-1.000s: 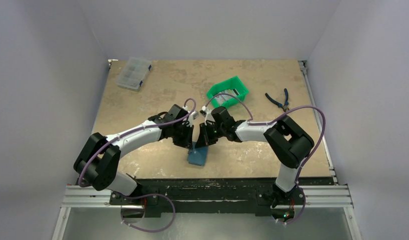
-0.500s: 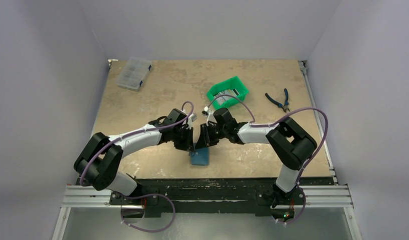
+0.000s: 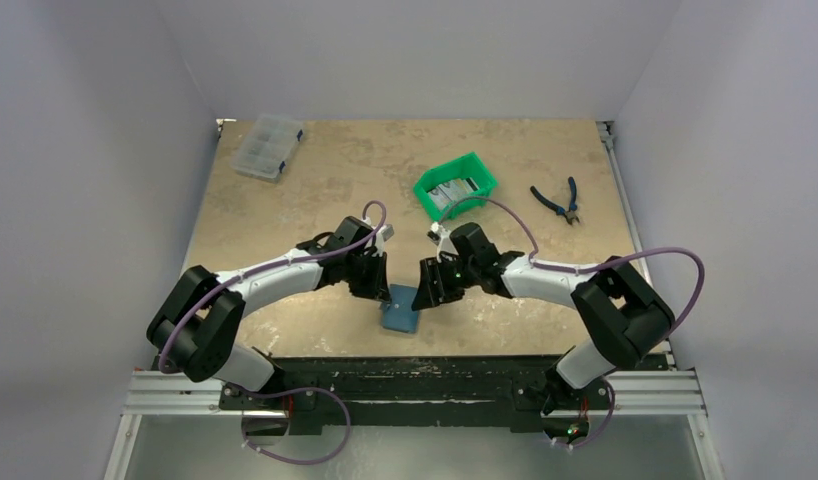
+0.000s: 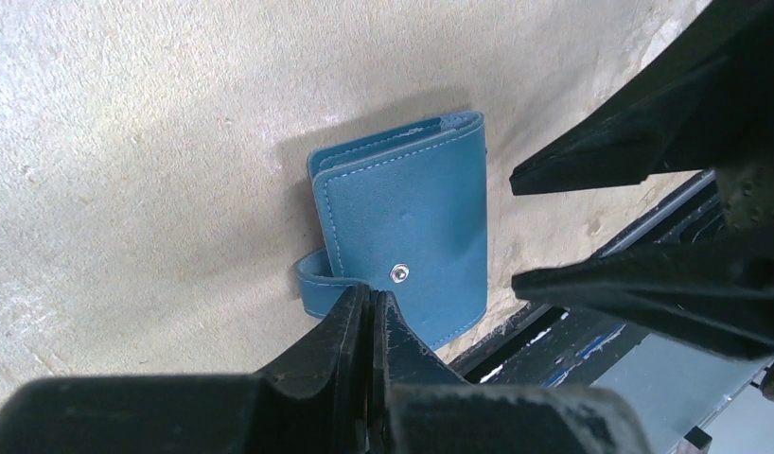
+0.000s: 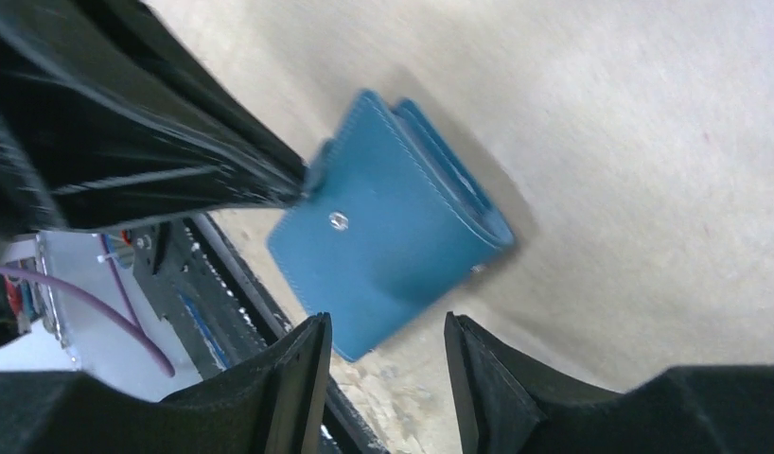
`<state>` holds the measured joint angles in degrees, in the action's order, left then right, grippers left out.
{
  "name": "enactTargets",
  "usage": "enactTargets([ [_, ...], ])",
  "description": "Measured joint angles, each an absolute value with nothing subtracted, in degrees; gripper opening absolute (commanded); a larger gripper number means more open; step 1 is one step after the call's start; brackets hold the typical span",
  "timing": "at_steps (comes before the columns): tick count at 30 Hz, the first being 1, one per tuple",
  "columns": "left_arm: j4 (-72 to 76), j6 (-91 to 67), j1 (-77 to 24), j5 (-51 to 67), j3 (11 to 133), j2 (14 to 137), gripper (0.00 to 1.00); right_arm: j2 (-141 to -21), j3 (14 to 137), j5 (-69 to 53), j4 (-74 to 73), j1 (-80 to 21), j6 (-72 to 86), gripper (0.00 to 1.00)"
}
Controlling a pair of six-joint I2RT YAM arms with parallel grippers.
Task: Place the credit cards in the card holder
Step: Close the card holder at the center of the board.
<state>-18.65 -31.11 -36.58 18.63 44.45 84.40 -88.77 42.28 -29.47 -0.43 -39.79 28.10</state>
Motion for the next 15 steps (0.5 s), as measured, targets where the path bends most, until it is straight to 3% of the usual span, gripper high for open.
enactTargets([
  [6,-18.52,-32.08,-36.93,18.65,44.45,84.36,0.0,-88.9,36.21,-29.69,3.57,-39.31,32.97,0.53],
  [15,-18.37,-33.93,-38.39,17.63,44.49,84.36,0.0,-91.9,36.12,-28.51,10.52,-40.1,37.8,0.42],
])
